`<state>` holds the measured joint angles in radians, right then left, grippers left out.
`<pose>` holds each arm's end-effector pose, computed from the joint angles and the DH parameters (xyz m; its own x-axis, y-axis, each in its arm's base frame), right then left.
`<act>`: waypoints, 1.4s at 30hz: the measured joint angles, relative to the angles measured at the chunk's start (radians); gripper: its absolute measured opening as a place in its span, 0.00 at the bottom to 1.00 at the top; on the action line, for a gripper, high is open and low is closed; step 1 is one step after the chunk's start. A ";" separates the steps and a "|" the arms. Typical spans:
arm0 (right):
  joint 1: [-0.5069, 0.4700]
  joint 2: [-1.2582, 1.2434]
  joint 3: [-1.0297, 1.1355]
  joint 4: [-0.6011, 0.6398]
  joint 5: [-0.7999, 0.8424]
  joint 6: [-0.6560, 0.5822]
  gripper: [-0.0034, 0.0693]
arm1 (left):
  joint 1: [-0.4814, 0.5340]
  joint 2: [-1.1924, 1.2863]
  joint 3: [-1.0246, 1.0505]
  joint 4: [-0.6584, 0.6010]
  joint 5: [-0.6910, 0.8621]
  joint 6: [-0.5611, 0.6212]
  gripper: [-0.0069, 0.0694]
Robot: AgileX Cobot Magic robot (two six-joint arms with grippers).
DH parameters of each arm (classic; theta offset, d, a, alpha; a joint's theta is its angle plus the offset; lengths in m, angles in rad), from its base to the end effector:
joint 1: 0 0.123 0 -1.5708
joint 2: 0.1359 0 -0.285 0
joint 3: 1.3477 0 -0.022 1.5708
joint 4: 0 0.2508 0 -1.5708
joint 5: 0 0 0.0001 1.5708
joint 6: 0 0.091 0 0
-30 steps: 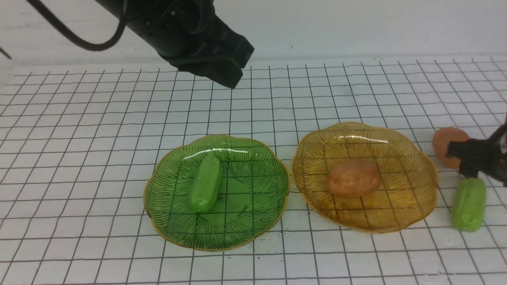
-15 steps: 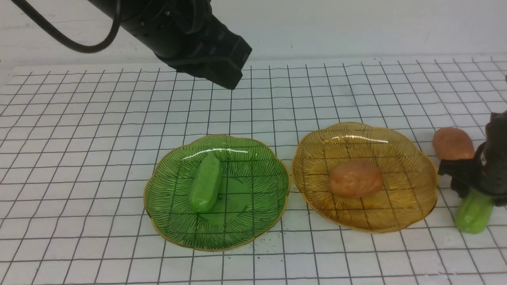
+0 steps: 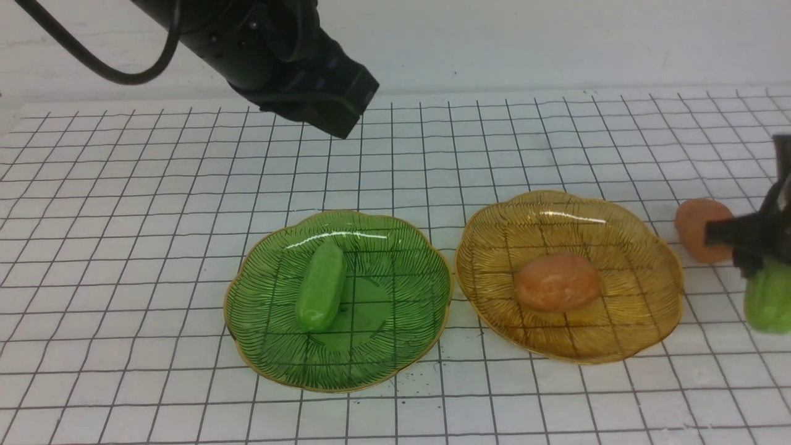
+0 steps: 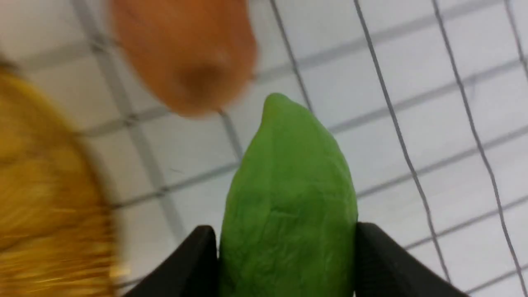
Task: Put different types of vegetables on the plate.
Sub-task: 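Carry the green vegetable from the table to the plate, then put the potato onto the plate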
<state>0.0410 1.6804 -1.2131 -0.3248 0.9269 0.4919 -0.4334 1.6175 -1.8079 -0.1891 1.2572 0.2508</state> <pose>0.3360 -0.0095 0.2425 -0.9073 0.2418 -0.3441 0.3079 0.9392 -0.1518 0.2991 -0.1564 0.4190 -0.6409 0.5033 -0.5797 0.6382 0.7689 -0.0381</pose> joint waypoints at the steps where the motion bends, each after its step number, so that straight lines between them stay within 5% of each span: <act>1: 0.002 -0.011 -0.012 0.023 0.006 -0.019 0.58 | 0.000 0.000 0.000 0.003 0.000 0.000 0.08; 9: 0.231 -0.051 -0.093 0.626 -0.174 -0.413 0.58 | 0.000 0.000 0.000 0.041 0.000 -0.068 0.08; 14: 0.450 0.095 -0.093 0.868 -0.389 -0.604 0.58 | 0.000 0.000 0.000 0.108 0.000 -0.158 0.08; 21: 0.507 0.182 -0.093 0.931 -0.498 -0.629 0.61 | 0.000 0.000 0.000 0.128 0.000 -0.187 0.08; 25: 0.508 0.192 -0.093 0.933 -0.495 -0.629 0.82 | 0.000 0.000 0.000 0.121 0.000 -0.187 0.08; 30: 0.506 0.187 -0.097 0.932 -0.468 -0.629 0.95 | 0.000 0.000 0.000 0.120 0.000 -0.199 0.08; 35: 0.453 0.148 -0.153 0.891 -0.282 -0.629 0.95 | 0.000 0.000 0.000 0.120 0.000 -0.209 0.08; 42: 0.143 0.109 -0.327 0.748 0.079 -0.652 0.71 | 0.000 0.000 0.000 0.120 0.000 -0.213 0.08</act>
<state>0.1839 1.7896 -1.5396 0.4235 1.0064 -0.1603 -0.4332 1.6175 -1.8079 -0.0688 1.2572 0.0377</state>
